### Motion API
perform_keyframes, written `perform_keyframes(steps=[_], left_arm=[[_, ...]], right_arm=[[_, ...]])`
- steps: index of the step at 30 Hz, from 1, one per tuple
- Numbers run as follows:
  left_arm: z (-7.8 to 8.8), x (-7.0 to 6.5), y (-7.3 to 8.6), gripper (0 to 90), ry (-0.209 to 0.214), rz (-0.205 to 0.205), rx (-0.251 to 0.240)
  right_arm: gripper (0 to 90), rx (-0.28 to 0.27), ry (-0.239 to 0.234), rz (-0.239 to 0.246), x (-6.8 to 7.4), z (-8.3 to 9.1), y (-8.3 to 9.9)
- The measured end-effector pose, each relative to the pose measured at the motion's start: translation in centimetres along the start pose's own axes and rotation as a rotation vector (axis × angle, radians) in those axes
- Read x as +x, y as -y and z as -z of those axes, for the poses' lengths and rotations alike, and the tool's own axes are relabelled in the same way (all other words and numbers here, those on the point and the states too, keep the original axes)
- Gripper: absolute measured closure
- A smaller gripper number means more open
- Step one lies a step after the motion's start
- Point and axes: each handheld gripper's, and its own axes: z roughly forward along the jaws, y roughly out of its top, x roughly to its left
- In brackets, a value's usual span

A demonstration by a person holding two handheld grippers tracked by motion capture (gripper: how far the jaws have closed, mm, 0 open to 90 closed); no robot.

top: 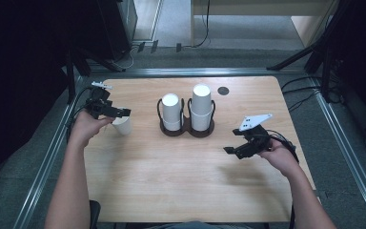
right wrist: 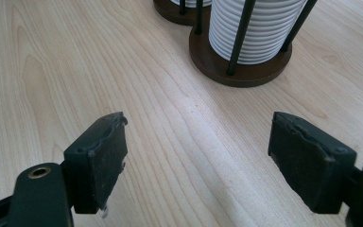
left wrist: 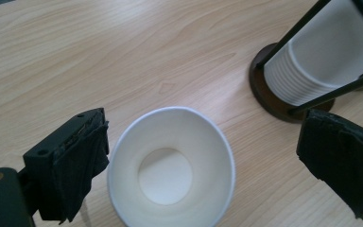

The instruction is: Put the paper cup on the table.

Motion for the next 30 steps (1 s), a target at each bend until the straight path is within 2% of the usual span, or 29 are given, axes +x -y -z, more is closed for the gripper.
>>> perform_keyframes(steps=[7, 15, 24, 29, 30], left_arm=[[0.3, -1.2, -0.5, 3.3, 0.026, -0.027, -0.010], [0.0, -2.7, -0.2, 3.3, 0.041, -0.086, 0.000], [-0.6, -5.2, -0.1, 4.8, 0.089, -0.128, 0.015], [-1.2, -6.7, 0.1, 4.8, 0.111, -0.172, 0.038], [-1.3, -6.9, 0.2, 4.8, 0.122, -0.168, 0.036]], right_arm=[[20.4, -0.003, -0.003, -0.003, -0.1, 0.1, 0.0], [20.3, -0.011, -0.005, 0.000, 0.0, 0.0, -0.4], [20.3, -0.023, -0.013, -0.013, 0.0, -0.3, -0.9], [20.3, -0.032, -0.008, -0.009, 0.1, -0.2, -1.0], [20.3, -0.034, -0.010, -0.012, 0.1, -0.2, -1.1]])
